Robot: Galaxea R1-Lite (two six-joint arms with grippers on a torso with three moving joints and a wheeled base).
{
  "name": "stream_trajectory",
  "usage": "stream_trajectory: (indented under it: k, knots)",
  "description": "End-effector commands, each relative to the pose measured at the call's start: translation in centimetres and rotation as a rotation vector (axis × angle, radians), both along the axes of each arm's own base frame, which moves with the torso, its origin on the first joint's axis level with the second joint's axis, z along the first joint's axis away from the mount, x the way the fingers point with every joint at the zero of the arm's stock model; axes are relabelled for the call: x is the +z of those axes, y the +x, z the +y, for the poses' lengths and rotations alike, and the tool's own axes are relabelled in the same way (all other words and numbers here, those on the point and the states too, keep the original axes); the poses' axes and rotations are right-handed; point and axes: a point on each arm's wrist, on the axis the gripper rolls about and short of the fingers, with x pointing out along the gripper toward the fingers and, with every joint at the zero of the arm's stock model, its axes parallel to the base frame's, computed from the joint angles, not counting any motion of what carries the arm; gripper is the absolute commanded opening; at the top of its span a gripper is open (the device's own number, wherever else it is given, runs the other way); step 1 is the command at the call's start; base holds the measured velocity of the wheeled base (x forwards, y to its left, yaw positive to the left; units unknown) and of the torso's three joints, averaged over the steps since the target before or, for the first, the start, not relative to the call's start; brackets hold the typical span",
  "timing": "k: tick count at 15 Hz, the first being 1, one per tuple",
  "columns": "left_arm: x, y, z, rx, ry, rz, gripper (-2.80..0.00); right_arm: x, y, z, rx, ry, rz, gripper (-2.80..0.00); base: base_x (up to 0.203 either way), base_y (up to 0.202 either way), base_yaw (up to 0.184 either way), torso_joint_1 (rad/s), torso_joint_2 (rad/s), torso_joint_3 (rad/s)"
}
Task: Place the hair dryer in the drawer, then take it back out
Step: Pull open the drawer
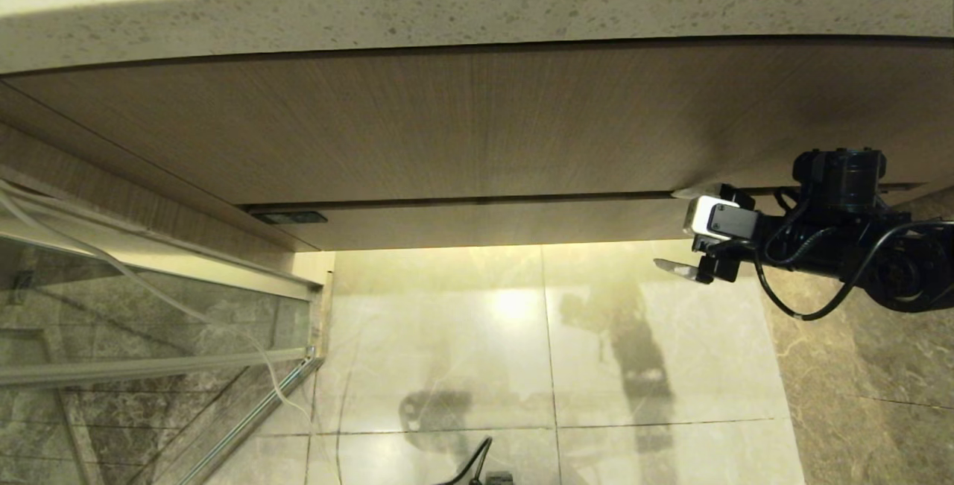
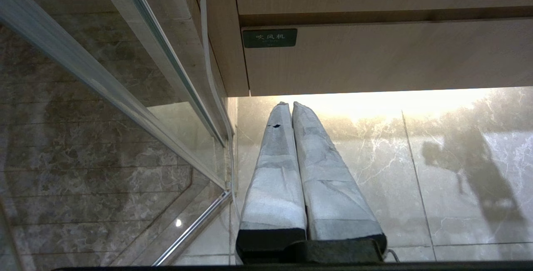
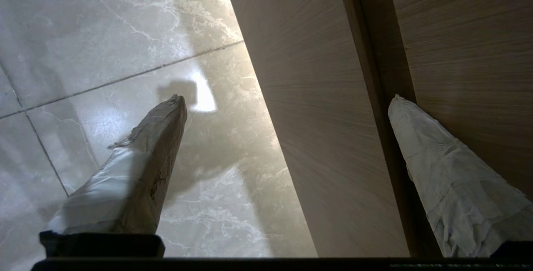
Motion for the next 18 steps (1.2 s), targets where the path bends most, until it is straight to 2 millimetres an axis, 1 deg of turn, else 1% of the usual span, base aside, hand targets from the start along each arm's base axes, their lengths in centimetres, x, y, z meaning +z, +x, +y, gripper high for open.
stream_trajectory:
  k: [1, 5, 11, 15, 18]
  knots:
    - [-1.1, 0.4, 0.0, -0.001, -0.001, 0.038, -2.80, -0.3, 0.3, 0.1, 0.006, -0.006, 0.000, 0.00, 0.000, 0.000, 0.000, 0.000, 0.00, 0.000]
    - [-1.1, 0.4, 0.0, 0.000, 0.001, 0.038, -2.80, -0.7, 1.1, 0.1, 0.005, -0.005, 0.007, 0.00, 0.000, 0.000, 0.000, 0.000, 0.00, 0.000]
    - [-1.1, 0.4, 0.0, 0.000, -0.001, 0.038, -2.80, -2.0, 1.7, 0.1, 0.003, -0.007, 0.040, 0.00, 0.000, 0.000, 0.000, 0.000, 0.00, 0.000]
    - [-1.1, 0.4, 0.0, 0.000, -0.001, 0.038, -2.80, -2.4, 2.3, -0.3, -0.010, -0.006, 0.048, 0.00, 0.000, 0.000, 0.000, 0.000, 0.00, 0.000]
    - [-1.1, 0.4, 0.0, 0.000, -0.001, 0.038, -2.80, -1.9, 2.0, -1.4, -0.038, -0.003, 0.040, 0.00, 0.000, 0.000, 0.000, 0.000, 0.00, 0.000]
